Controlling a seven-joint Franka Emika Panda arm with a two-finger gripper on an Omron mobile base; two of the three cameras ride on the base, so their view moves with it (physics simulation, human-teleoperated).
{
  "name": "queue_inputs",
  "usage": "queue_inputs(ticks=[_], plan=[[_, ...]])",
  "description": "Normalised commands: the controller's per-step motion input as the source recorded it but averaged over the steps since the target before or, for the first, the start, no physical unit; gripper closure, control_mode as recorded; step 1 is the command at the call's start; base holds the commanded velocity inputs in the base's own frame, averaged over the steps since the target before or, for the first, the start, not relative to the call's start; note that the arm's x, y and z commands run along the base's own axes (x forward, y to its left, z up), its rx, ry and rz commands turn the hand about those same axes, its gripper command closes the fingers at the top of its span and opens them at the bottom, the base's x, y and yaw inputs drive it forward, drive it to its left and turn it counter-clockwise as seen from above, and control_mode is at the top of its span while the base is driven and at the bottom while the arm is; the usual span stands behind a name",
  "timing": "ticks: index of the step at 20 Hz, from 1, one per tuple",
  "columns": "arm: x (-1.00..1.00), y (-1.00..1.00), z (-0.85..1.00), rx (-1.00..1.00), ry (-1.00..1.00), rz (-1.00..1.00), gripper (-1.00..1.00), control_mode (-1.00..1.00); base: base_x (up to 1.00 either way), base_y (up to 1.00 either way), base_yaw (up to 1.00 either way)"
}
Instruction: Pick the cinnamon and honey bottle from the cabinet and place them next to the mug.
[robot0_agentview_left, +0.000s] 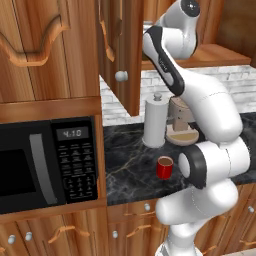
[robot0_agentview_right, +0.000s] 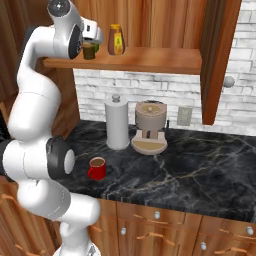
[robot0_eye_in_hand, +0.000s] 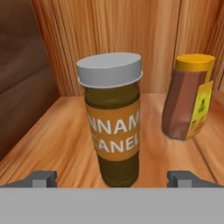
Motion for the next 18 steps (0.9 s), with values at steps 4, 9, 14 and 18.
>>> queue_inputs(ticks=[4, 9, 14, 18], plan=[[0.17, 0.02, -0.07, 0.0, 0.0, 0.0, -1.0, -1.0, 0.0, 0.0, 0.0], [0.16, 0.0, -0.03, 0.0, 0.0, 0.0, -1.0, -1.0, 0.0, 0.0, 0.0], [0.22, 0.0, 0.0, 0.0, 0.0, 0.0, -1.0, -1.0, 0.0, 0.0, 0.0], [0.2, 0.0, 0.0, 0.0, 0.0, 0.0, -1.0, -1.0, 0.0, 0.0, 0.0]])
